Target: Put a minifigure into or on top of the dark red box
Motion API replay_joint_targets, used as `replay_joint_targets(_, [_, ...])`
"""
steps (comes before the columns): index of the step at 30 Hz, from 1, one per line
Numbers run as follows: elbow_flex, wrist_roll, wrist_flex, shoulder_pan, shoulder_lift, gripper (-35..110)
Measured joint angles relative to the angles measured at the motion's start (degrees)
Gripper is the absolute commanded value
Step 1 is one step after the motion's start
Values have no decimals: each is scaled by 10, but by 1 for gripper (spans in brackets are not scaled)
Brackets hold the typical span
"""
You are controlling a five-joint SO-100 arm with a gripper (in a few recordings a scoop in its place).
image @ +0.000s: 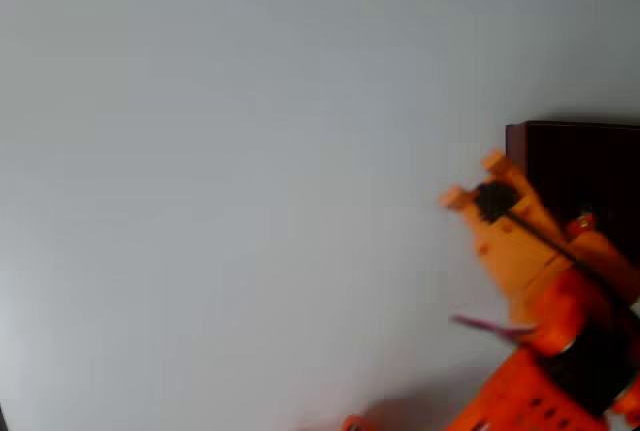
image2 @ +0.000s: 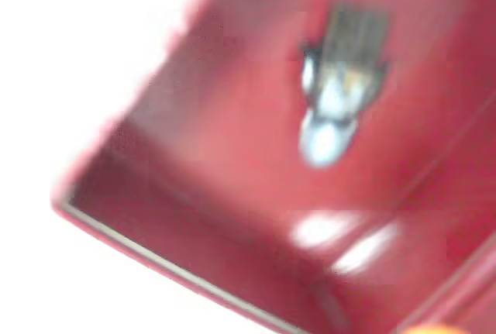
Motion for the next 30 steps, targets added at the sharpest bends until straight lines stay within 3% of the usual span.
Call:
replay_joint_targets(9, [319, -64, -4, -301, 455, 2])
replay_joint_targets(21, [601, -18, -53, -647, 694, 0])
replay_joint_targets(30, [780, 33, -104, -737, 823, 0])
